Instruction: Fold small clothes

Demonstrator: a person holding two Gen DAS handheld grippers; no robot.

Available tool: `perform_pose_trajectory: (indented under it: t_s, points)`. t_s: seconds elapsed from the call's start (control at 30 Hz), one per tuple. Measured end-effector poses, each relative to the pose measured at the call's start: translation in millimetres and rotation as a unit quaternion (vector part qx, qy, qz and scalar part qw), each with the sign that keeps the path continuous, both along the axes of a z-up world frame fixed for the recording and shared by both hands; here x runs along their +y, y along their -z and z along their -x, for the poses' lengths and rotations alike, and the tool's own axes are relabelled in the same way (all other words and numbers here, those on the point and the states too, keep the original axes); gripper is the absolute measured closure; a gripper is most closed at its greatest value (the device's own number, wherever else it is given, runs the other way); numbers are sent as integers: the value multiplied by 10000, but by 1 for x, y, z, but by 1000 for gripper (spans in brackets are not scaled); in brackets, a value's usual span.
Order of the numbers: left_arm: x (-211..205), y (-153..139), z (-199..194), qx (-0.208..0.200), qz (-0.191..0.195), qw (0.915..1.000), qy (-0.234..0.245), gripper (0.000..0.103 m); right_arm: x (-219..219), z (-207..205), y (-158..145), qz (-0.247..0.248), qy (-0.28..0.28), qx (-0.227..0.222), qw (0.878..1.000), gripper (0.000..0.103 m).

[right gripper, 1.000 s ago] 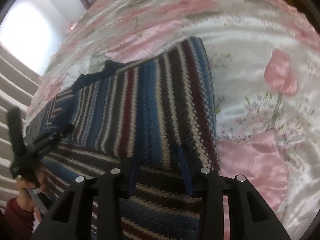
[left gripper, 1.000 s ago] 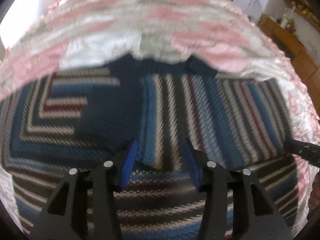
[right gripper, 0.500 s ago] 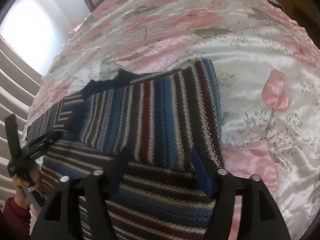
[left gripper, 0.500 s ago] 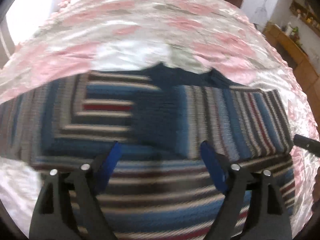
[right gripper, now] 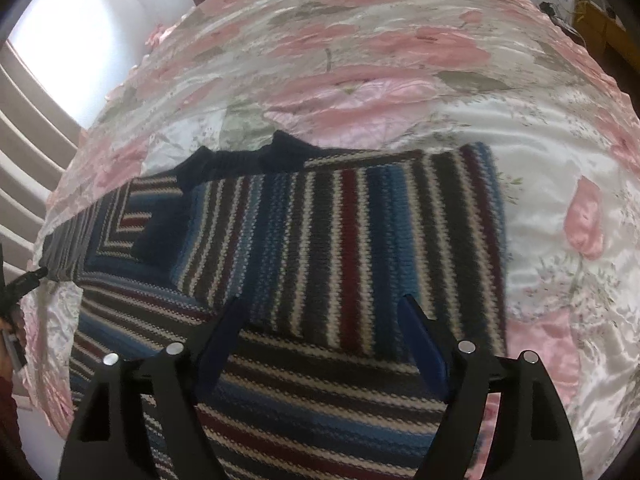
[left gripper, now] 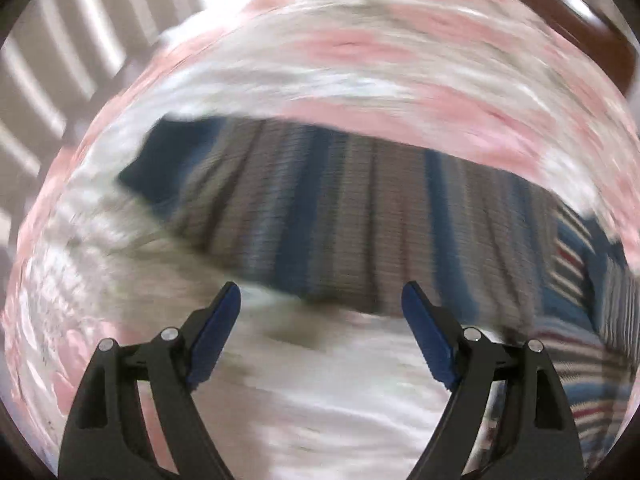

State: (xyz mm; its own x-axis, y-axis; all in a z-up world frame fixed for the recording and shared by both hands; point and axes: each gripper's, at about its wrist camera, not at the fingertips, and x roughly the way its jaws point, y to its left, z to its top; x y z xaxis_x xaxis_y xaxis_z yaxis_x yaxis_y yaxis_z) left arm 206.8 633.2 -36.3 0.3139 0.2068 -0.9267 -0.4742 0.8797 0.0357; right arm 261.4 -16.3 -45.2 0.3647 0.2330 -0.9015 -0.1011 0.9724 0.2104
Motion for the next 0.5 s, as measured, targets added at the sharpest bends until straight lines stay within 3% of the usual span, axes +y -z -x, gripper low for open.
perform_pose_trajectory:
  t_s: [0.13, 0.27, 0.5]
  points:
    - [57, 12, 8, -87, 409, 9974, -581, 21, 13, -2, 2, 189, -76, -14, 9998, 23]
    - [82, 22, 5, -405, 813, 9923, -848, 21, 17, -5, 6, 342, -59, 8, 9994, 23]
    - [87, 33, -16, -770, 801, 9900, -864, 20, 20, -7, 14, 458, -40, 18, 9989, 23]
